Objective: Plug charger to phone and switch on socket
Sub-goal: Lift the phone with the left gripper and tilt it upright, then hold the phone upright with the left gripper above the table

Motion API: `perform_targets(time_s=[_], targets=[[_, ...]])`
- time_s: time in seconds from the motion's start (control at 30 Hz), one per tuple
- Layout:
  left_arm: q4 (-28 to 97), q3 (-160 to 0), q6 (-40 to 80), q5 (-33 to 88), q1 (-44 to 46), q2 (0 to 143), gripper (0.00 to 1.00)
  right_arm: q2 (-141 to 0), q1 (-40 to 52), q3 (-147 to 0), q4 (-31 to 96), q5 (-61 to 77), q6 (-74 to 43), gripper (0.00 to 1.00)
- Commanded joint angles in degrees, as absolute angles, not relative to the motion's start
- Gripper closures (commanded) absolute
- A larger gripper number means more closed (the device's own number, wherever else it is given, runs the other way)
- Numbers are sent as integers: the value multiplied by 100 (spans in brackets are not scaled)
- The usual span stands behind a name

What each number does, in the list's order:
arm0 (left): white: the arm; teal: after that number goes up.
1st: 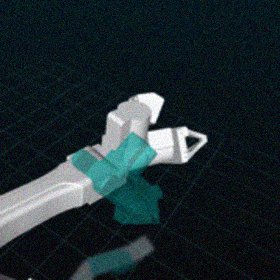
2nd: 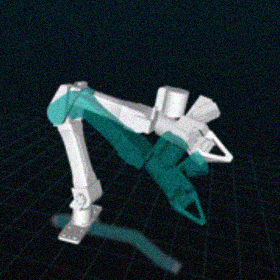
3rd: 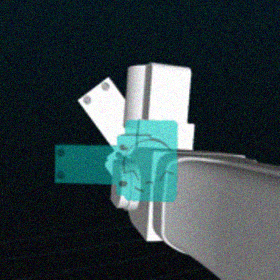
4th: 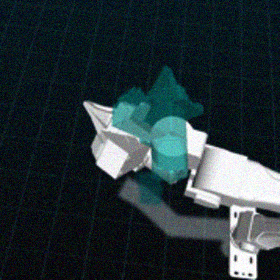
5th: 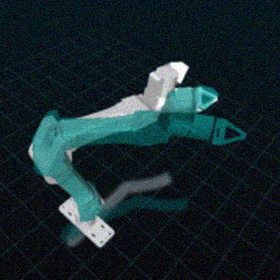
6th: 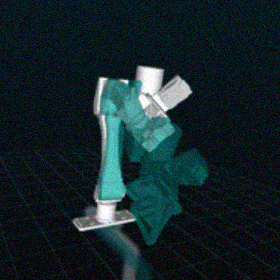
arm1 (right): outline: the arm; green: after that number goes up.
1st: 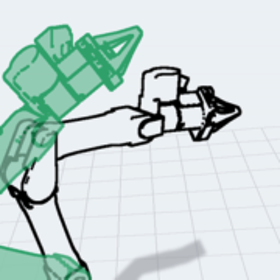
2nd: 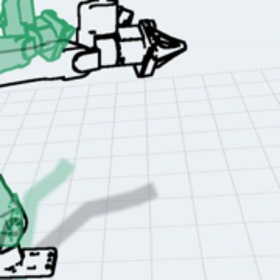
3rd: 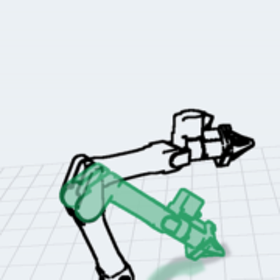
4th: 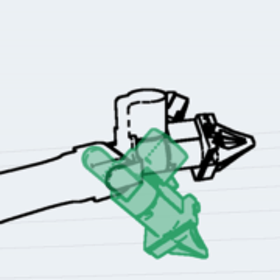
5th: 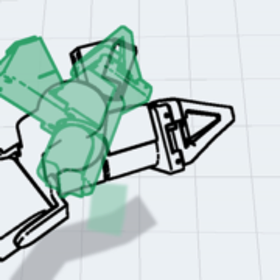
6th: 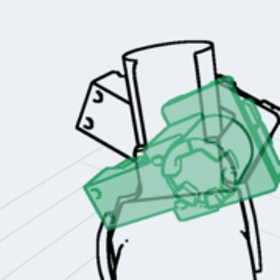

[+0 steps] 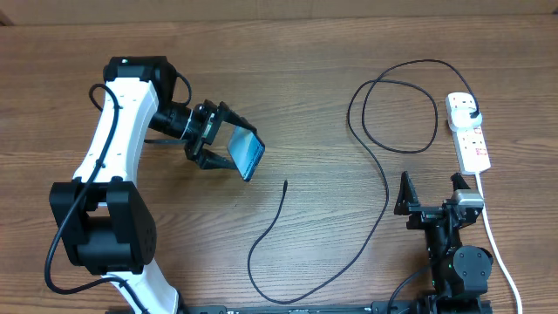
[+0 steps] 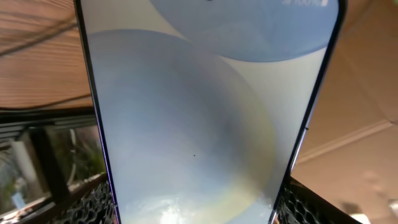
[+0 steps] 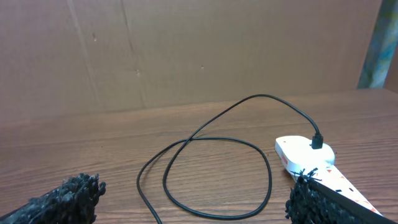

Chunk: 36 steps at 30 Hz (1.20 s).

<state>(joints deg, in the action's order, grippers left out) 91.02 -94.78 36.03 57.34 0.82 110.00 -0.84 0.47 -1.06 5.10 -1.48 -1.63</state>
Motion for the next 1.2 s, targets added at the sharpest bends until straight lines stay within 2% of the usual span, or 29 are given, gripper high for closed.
perform_targets(time_s=[0.0, 0.17, 1.17], targets=[[9096, -9504, 3645, 6724, 78, 10798, 96, -23, 80, -45, 478, -123, -145, 0], [8906, -9504, 3638, 7352, 78, 10798, 96, -23, 80, -45, 478, -123, -145, 0], [8930, -9504, 3426, 8178, 78, 10798, 96, -23, 80, -45, 478, -123, -145, 0]])
